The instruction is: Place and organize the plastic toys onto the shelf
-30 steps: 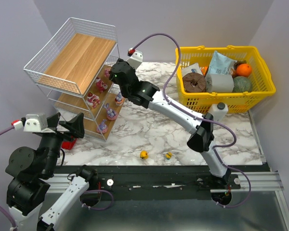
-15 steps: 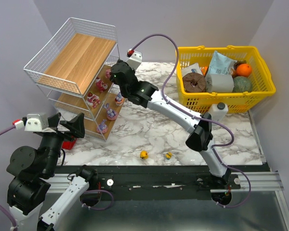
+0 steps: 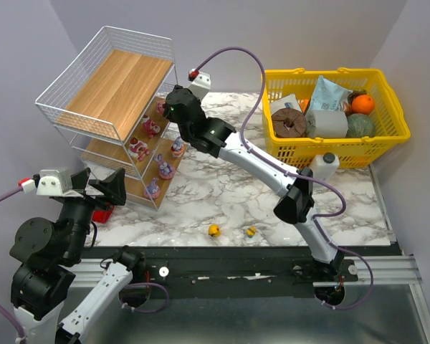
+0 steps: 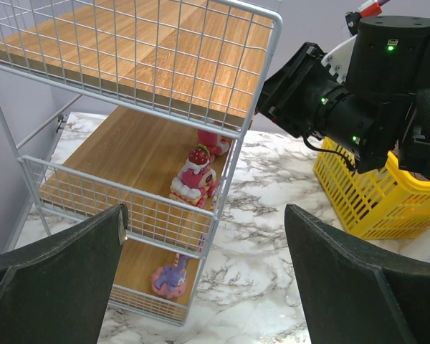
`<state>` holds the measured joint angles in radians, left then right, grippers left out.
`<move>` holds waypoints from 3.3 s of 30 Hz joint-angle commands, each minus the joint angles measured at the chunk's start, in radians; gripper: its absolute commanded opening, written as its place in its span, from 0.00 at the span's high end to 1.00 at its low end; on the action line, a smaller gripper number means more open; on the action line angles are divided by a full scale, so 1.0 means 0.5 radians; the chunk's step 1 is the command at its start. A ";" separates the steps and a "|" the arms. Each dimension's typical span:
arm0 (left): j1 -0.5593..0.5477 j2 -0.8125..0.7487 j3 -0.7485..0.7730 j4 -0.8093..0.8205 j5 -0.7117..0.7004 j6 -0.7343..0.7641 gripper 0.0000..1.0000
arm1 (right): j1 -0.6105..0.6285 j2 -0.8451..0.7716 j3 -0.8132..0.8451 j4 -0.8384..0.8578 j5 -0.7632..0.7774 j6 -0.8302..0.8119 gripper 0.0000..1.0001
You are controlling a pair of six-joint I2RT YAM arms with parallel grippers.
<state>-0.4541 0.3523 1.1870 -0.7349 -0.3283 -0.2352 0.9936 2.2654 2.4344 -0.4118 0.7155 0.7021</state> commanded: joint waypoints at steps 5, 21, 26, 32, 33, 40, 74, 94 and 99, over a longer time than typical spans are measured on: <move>-0.009 -0.011 -0.005 0.025 -0.046 0.007 0.01 | -0.017 0.059 0.077 0.011 -0.047 -0.051 0.73; -0.009 -0.020 -0.009 0.022 -0.055 0.013 0.01 | -0.039 0.059 0.098 0.011 -0.099 -0.057 0.56; -0.009 -0.023 -0.005 0.019 -0.058 0.016 0.01 | -0.048 0.056 0.117 0.020 -0.112 -0.070 0.54; -0.009 -0.027 -0.005 0.016 -0.061 0.016 0.01 | -0.048 0.056 0.123 0.050 -0.139 -0.100 0.49; -0.009 -0.027 -0.005 0.016 -0.061 0.016 0.01 | -0.048 0.056 0.123 0.057 -0.145 -0.103 0.49; -0.009 -0.039 -0.005 0.013 -0.068 0.019 0.01 | -0.054 0.062 0.123 0.066 -0.164 -0.119 0.48; -0.009 -0.027 0.016 0.003 -0.055 0.019 0.01 | -0.097 -0.211 -0.494 0.146 -0.375 -0.036 0.90; -0.009 -0.042 -0.005 0.006 -0.071 0.029 0.01 | -0.106 -0.245 -0.635 0.394 -0.547 -0.054 0.93; -0.009 -0.045 -0.002 0.003 -0.071 0.025 0.01 | -0.103 -0.272 -0.684 0.400 -0.551 -0.048 0.94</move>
<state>-0.4541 0.3477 1.1870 -0.7357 -0.3443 -0.2317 0.9409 2.1727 2.1239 -0.2474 0.4622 0.6792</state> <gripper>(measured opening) 0.988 0.060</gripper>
